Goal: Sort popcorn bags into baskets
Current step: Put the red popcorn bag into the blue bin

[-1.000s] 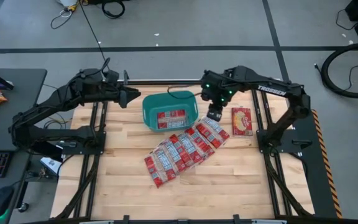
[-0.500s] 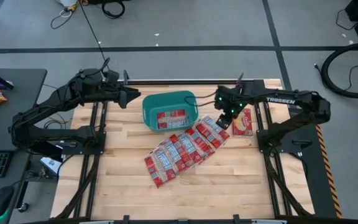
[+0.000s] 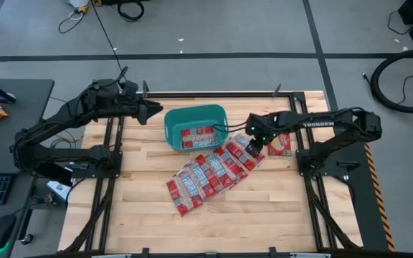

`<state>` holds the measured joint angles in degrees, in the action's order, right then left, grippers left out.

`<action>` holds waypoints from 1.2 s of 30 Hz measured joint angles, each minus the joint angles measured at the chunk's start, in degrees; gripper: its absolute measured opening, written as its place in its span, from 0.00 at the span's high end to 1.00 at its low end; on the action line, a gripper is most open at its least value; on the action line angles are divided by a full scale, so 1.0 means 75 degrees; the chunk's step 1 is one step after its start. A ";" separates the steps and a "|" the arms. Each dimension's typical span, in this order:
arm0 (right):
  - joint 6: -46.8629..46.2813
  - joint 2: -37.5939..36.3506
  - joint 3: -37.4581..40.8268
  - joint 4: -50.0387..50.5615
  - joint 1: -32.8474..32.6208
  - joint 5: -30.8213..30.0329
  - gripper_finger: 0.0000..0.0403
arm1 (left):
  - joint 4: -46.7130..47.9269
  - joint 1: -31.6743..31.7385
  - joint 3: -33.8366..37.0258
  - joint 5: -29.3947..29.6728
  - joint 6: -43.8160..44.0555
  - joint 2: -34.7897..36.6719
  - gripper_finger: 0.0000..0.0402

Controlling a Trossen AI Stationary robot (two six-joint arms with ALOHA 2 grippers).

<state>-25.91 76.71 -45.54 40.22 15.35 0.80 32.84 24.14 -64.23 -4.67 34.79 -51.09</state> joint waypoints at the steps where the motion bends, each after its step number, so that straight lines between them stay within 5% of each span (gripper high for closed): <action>1: -0.0009 0.0000 0.0001 -0.0013 -0.0059 -0.0125 0.68 | 0.0007 0.0000 0.0000 0.0000 0.0016 -0.0003 0.52; 6: 0.0000 -0.0003 0.0081 -0.0030 -0.0079 0.0093 0.68 | 0.0006 0.0000 0.0000 0.0000 0.0078 0.0000 0.52; 12: -0.0305 0.0000 0.1147 -0.1097 0.0814 0.1768 0.68 | 0.0006 0.0000 0.0000 -0.0003 0.0081 0.0003 0.52; 36: 0.0452 0.0003 0.1727 -0.1327 0.1744 0.2504 0.57 | 0.0003 0.0000 0.0000 -0.0003 0.0274 0.0006 0.52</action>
<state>-22.52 76.73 -32.59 30.27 28.43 19.57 32.86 24.14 -64.23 -4.69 36.84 -51.05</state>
